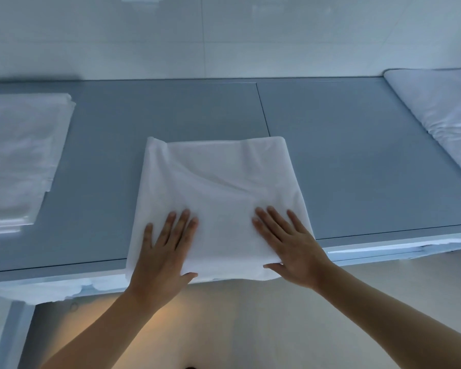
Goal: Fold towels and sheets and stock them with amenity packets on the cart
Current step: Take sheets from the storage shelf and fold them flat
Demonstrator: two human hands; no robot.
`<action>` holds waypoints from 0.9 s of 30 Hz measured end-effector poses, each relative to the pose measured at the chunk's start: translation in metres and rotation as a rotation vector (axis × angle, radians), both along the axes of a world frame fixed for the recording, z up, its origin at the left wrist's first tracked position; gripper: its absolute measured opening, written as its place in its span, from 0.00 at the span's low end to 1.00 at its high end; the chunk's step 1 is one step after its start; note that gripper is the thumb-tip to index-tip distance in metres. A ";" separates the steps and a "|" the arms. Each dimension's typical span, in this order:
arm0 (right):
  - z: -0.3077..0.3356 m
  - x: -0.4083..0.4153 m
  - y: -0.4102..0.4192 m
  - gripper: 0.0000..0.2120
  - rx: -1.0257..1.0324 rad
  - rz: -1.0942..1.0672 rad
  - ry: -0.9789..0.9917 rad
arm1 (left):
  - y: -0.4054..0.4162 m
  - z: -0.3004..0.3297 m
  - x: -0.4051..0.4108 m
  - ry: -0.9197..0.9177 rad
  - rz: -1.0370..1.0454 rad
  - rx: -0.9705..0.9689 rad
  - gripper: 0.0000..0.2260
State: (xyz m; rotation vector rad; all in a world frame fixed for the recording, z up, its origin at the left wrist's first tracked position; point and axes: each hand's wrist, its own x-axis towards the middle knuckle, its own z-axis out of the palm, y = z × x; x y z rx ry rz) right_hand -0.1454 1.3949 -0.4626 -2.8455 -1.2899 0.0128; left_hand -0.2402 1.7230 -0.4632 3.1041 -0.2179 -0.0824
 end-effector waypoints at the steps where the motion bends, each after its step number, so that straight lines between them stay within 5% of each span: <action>1: 0.000 0.000 0.000 0.56 -0.008 0.010 -0.011 | 0.000 0.001 0.000 -0.008 -0.007 0.013 0.60; 7: 0.003 -0.015 -0.001 0.52 -0.021 0.013 -0.049 | -0.011 0.012 -0.014 -0.055 -0.036 0.100 0.55; 11: 0.011 -0.027 -0.005 0.39 0.060 0.027 -0.138 | -0.014 0.024 -0.026 -0.177 -0.095 0.077 0.42; 15: 0.036 -0.024 -0.010 0.29 0.130 0.056 -0.157 | -0.014 0.060 -0.021 -0.126 -0.089 0.006 0.40; 18: 0.081 -0.002 -0.002 0.22 0.143 -0.053 -0.132 | -0.009 0.105 0.011 -0.094 -0.003 -0.080 0.34; 21: 0.145 0.045 0.012 0.29 0.069 -0.186 -0.173 | -0.004 0.161 0.070 -0.165 0.070 -0.073 0.26; 27: 0.275 0.121 0.024 0.27 0.246 -0.262 -0.646 | -0.006 0.273 0.151 -0.567 0.103 -0.138 0.28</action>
